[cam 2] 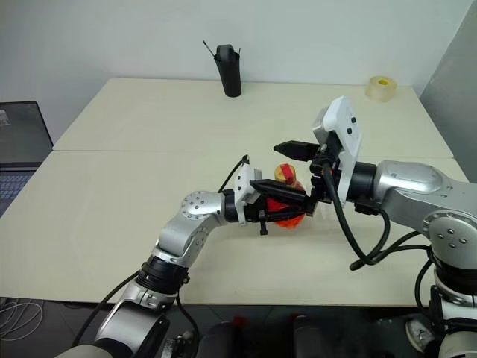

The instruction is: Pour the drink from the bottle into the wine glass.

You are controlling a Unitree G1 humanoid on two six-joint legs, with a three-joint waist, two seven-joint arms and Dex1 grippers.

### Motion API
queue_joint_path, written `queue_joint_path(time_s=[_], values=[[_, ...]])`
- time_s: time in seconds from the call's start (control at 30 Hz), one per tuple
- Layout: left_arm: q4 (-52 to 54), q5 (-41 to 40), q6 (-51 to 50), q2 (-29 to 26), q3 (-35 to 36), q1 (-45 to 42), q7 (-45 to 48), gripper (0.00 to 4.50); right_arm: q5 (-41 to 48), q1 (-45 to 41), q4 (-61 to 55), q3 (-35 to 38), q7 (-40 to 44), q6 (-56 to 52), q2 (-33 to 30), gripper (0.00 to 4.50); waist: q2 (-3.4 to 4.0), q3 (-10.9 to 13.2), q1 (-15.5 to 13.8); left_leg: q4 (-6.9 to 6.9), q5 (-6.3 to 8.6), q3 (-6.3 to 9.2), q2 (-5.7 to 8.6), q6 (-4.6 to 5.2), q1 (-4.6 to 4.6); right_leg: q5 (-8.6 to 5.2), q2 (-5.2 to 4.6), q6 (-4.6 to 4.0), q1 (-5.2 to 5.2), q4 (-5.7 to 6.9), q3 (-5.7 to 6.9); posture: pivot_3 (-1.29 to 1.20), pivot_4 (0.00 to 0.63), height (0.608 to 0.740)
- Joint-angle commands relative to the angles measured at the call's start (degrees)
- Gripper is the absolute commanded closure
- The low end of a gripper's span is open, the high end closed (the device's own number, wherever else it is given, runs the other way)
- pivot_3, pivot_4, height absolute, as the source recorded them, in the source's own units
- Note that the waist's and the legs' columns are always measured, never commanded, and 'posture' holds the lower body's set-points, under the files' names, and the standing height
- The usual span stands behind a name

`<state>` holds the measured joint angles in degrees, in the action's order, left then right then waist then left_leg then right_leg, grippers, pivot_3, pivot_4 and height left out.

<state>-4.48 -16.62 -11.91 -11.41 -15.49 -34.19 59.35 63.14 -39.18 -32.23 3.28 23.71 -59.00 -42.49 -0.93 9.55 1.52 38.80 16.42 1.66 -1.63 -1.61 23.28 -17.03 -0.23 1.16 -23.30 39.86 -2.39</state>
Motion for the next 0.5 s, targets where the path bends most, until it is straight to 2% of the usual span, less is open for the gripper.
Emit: queue_joint_path(time_s=[0.03, 0.27, 0.5], values=[[3.2, -1.2, 0.6, 0.0, 0.9, -0.5, -0.3, 3.11, -1.4, -0.8, 1.1, 1.2, 0.8, 1.8, 0.7, 0.00, 0.00, 0.0, 0.0, 0.00, 0.00, 0.00, 0.00, 0.00, 0.00, 0.00, 0.00, 0.00, 0.00, 0.00, 0.00, 0.00, 0.150, 0.740], [3.1, -1.1, 0.5, 0.1, 0.7, -0.6, -0.4, 3.11, -2.3, 1.2, 2.5, 2.6, 2.4, 2.2, 0.4, 0.00, 0.00, 0.0, 0.0, 0.00, 0.00, -0.01, -0.01, 0.00, 0.00, 0.00, 0.00, 0.00, 0.00, 0.00, 0.00, 0.00, 0.150, 0.740], [2.9, -0.7, 1.1, -0.4, 0.4, 0.0, 0.2, 3.11, 0.7, 3.6, 0.6, 6.0, 2.2, 1.4, -0.4, 0.00, 0.00, 0.0, 0.0, 0.00, 0.00, -0.01, 0.00, 0.00, 0.00, 0.00, 0.00, 0.00, 0.00, 0.01, 0.00, 0.00, 0.150, 0.740]])
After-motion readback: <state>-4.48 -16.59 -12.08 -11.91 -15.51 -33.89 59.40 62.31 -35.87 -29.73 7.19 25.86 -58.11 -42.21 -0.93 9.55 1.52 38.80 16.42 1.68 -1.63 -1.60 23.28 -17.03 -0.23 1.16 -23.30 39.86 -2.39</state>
